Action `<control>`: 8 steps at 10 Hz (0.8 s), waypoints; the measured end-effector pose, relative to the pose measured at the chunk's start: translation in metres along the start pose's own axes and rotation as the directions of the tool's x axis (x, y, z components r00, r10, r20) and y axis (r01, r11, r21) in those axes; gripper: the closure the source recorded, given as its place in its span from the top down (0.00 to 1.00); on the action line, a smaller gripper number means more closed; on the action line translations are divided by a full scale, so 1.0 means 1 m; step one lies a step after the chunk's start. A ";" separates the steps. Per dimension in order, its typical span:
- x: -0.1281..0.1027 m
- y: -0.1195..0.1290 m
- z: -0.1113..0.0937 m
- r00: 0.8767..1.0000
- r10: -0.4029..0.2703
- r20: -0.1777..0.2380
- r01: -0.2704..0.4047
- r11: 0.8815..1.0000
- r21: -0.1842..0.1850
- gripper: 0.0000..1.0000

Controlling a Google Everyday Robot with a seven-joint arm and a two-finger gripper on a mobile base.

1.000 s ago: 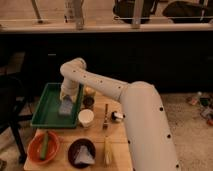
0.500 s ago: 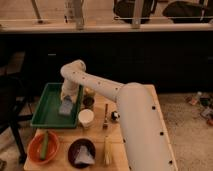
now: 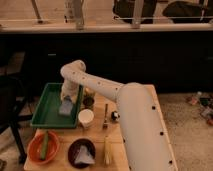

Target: Place sponge in tray

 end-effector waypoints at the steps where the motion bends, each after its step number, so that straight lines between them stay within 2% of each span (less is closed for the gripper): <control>1: 0.000 0.000 0.000 1.000 -0.001 0.000 0.001 1.000 0.000 0.55; 3: 0.000 0.000 0.000 1.000 0.000 0.000 0.000 1.000 0.000 0.75; 4: 0.000 0.000 0.000 1.000 0.000 0.000 0.000 1.000 0.000 0.80; 8: 0.000 0.000 0.000 1.000 0.000 0.000 0.000 1.000 0.000 0.80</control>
